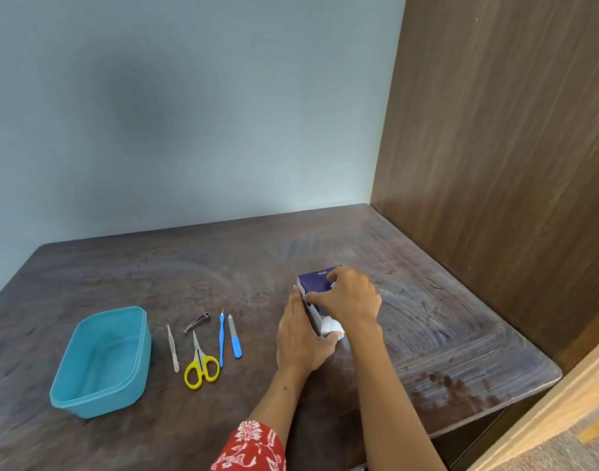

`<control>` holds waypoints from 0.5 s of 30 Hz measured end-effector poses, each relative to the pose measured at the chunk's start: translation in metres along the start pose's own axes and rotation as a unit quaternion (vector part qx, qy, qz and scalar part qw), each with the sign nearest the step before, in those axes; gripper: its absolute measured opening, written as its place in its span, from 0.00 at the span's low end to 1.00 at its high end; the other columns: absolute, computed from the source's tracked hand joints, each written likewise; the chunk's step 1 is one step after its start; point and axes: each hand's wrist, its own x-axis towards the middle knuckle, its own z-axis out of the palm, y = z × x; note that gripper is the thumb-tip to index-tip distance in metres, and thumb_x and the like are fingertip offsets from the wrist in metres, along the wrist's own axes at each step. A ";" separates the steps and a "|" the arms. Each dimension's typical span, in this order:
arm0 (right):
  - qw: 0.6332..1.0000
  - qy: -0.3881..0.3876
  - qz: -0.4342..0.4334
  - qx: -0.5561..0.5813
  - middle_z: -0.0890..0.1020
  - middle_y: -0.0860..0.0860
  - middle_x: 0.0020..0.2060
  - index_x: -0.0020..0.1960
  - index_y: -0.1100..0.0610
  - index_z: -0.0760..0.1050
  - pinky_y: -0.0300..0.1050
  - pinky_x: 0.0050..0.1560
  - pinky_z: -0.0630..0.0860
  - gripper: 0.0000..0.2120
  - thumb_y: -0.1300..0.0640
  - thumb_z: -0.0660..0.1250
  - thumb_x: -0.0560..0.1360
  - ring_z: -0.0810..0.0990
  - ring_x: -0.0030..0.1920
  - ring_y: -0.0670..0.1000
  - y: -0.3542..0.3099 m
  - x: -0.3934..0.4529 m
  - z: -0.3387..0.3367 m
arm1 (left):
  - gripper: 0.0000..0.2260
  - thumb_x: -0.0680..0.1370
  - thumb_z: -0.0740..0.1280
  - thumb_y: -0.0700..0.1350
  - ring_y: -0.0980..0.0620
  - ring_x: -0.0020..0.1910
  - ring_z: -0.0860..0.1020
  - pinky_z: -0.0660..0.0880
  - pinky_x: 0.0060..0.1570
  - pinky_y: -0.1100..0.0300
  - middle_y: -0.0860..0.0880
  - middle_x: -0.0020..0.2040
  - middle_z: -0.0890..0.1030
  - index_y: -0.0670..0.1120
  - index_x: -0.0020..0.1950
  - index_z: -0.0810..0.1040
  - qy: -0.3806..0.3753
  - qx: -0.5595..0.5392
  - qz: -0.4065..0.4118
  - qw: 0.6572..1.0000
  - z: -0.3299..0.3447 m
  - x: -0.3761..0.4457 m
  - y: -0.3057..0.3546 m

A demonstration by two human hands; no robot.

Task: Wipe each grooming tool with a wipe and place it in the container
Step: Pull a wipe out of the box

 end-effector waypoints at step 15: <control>0.963 0.213 0.028 0.162 0.84 0.52 0.43 0.49 0.53 0.81 0.46 0.41 0.74 0.10 0.50 0.66 0.72 0.81 0.43 0.58 -0.004 0.011 -0.023 | 0.49 0.61 0.74 0.55 0.51 0.70 0.66 0.68 0.67 0.48 0.53 0.73 0.64 0.50 0.75 0.50 0.004 -0.014 0.000 1.000 -0.003 -0.001 0.000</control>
